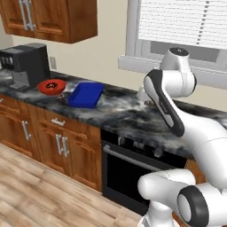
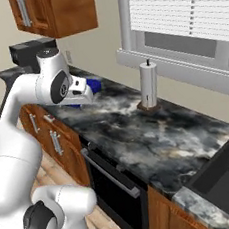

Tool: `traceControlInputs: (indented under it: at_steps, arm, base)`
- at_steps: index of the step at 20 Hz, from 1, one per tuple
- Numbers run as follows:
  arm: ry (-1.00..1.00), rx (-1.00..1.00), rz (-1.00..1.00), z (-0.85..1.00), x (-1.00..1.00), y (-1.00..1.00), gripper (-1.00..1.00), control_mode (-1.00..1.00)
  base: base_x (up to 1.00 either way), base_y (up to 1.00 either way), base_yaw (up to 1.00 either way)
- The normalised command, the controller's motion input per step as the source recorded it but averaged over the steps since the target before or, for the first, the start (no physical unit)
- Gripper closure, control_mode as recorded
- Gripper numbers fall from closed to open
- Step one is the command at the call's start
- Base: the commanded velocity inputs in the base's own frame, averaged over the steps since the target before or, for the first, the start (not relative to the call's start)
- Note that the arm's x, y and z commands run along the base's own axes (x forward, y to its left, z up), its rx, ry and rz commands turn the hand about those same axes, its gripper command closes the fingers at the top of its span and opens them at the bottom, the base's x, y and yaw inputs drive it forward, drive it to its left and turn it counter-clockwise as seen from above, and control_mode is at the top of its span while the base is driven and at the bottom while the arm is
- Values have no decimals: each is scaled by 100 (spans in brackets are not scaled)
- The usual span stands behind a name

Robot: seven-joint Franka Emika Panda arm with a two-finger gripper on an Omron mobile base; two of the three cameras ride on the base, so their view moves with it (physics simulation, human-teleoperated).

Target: Place the bowl with donut and the cupcake onto the tray.

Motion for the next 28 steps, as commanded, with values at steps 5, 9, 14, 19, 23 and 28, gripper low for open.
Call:
traceControlInputs:
  at_steps: [5,9,14,19,23,28]
  arm:
    - [0,0,0,0,0,0,-100,100]
    - [0,0,0,0,0,0,-100,100]
    - [0,0,0,0,0,0,-100,100]
    - [0,0,0,0,0,0,-100,100]
    - [0,0,0,0,0,0,-100,100]
    - [0,0,0,0,0,0,-100,100]
  base:
    - [0,100,-12]
    - [21,100,-25]
    - [41,100,-38]
    - [58,100,-46]
    - [35,100,-37]
    - [35,100,-31]
